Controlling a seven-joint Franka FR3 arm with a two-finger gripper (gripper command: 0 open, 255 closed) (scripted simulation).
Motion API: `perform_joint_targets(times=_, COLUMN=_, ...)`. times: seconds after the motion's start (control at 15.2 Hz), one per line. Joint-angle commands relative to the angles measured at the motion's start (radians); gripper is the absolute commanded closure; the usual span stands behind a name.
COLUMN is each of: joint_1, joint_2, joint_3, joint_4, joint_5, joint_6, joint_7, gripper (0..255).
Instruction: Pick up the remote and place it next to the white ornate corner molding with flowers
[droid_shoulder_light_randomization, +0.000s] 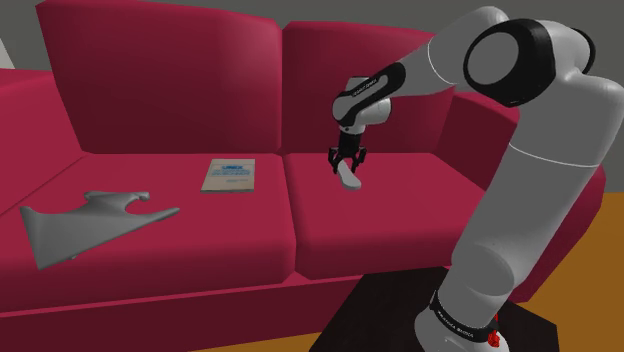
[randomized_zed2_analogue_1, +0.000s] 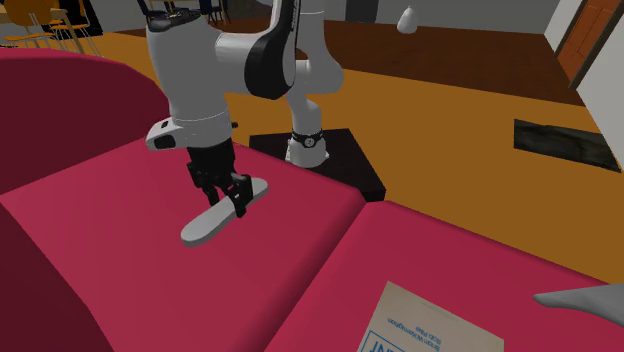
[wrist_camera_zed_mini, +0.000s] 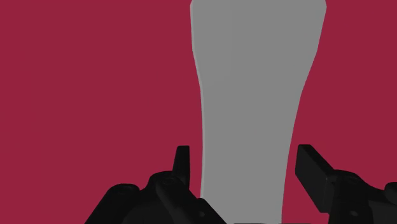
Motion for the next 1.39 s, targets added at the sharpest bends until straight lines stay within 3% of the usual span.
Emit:
perform_joint_targets(times=0.0, joint_1=0.001, joint_2=-0.016, joint_3=0.001, joint_4=0.011, joint_5=-0.005, joint_6=-0.027, joint_7=0.006, gripper=255)
perform_joint_targets(times=0.59, joint_1=0.002, joint_2=-0.064, joint_3=0.002, joint_4=0.070, joint_5=-0.020, joint_6=-0.132, joint_7=0.017, gripper=255)
perform_joint_targets(times=1.32, joint_1=0.133, joint_2=-0.048, joint_3=0.138, joint_4=0.092, joint_5=-0.017, joint_6=-0.136, joint_7=0.284, gripper=255)
